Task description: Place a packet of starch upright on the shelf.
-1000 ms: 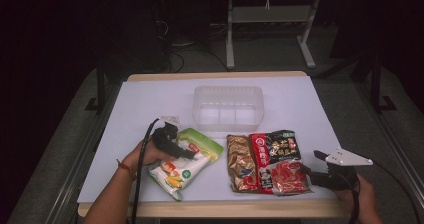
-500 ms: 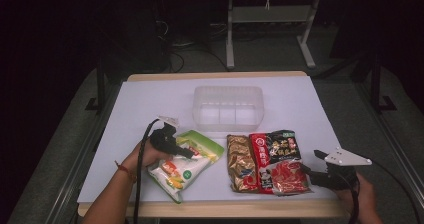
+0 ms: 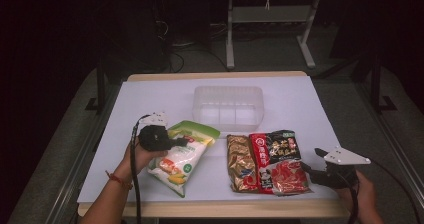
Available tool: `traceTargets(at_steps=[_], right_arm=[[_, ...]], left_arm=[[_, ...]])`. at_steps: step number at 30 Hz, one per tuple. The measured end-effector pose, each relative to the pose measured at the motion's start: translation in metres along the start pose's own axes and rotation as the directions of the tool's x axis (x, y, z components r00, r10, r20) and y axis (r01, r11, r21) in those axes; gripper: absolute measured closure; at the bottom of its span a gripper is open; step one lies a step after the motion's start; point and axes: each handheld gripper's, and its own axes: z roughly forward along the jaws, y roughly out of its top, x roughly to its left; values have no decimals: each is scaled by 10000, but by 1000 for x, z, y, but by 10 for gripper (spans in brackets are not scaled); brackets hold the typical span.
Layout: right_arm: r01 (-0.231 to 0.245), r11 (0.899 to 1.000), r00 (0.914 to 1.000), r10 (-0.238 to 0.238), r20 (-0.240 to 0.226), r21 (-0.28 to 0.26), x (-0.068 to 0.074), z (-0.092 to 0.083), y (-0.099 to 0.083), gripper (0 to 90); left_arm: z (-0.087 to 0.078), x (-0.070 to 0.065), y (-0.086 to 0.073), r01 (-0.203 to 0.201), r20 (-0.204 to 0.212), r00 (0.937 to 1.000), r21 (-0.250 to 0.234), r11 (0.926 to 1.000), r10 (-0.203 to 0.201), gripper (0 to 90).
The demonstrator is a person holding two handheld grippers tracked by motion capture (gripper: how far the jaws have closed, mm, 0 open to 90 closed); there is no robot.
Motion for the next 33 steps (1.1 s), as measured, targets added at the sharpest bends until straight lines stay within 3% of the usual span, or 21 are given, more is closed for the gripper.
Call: traceTargets(at_steps=[1,2,6,10,14,16,20,22,25,27,28,31,33], right_arm=[[-10,10000,10000,9,16,5,0,1,0,298],[-10,10000,10000,9,16,5,0,1,0,298],[-10,10000,10000,10,67,3,-1,1,1,299],[-44,10000,9999,44,114,14,-1,1,1,299],[-12,10000,9999,13,163,-15,-2,1,1,301],[-57,10000,9998,57,185,0,-2,0,1,301],[-79,10000,9998,79,207,11,-3,1,0,300],[-168,9999,9996,167,217,20,-3,1,0,299],[-186,9998,9995,186,251,0,-3,0,0,301],[-282,9995,9993,285,248,-124,-3,-1,0,303],[-303,9994,9993,307,230,-160,-3,-1,0,305],[-308,9993,9992,313,248,-215,-3,-2,0,305],[-272,9995,9993,277,258,-183,-3,-2,0,304]], left_arm=[[-8,-5,5,-117,-146,9998,-415,9991,111,863],[-8,-5,5,-117,-146,9998,-415,9991,111,864],[-24,-18,13,-412,-702,9970,-1273,9910,324,870],[-32,-23,17,-538,-921,9950,-1676,9844,387,875],[-39,-24,18,-139,-1375,9902,-2609,9653,-229,878],[-41,-23,18,118,-1305,9900,-3014,9534,-535,880],[-39,-26,21,17,-1625,9851,-3148,9492,-557,880],[-37,-27,25,116,-1632,9840,-3430,9393,-717,880],[-35,-28,31,100,-1713,9822,-3598,9330,-766,881],[-34,-30,40,74,-1823,9797,-3840,9233,-837,881],[-33,-31,48,-5,-2087,9737,-4021,9156,-912,881],[-32,-31,57,38,-2000,9752,-4138,9104,-950,881],[-30,-31,66,-10,-2181,9709,-4179,9085,-993,881]])
